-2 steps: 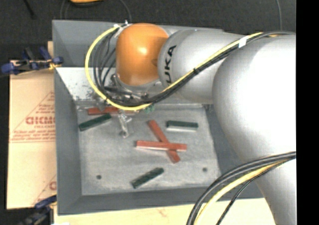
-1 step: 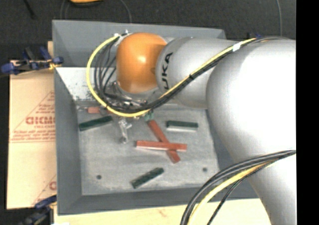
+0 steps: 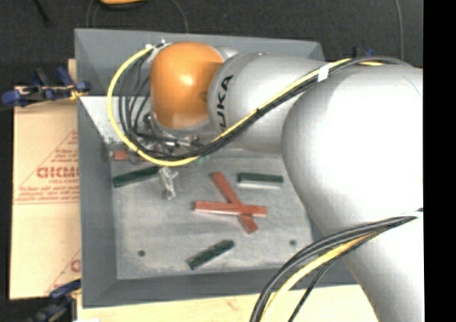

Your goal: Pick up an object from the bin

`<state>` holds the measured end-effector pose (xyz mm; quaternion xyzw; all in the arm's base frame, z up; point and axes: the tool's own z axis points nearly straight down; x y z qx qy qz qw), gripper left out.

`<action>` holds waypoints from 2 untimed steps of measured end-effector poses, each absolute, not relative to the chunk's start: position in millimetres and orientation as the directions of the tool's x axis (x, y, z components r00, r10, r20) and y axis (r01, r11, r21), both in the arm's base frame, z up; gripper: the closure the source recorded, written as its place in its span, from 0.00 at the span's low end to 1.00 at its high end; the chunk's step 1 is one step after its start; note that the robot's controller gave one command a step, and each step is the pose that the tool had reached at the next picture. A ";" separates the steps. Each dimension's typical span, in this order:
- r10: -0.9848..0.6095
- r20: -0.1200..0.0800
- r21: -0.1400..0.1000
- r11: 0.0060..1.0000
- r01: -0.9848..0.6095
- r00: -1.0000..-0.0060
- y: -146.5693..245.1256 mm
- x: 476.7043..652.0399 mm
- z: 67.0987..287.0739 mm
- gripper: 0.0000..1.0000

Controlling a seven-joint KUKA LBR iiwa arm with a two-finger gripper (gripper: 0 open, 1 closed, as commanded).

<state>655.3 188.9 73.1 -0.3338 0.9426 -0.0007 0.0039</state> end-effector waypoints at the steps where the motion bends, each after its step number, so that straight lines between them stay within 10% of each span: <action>1: -0.361 -0.006 0.002 0.933 -0.361 -0.933 185.7 652.6 82.3 1.00; 2: -0.360 -0.006 0.002 0.933 -0.360 -0.933 185.7 652.6 82.3 1.00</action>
Offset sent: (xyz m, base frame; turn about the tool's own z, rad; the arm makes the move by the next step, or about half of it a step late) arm 0.0000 0.0000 0.0000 0.0000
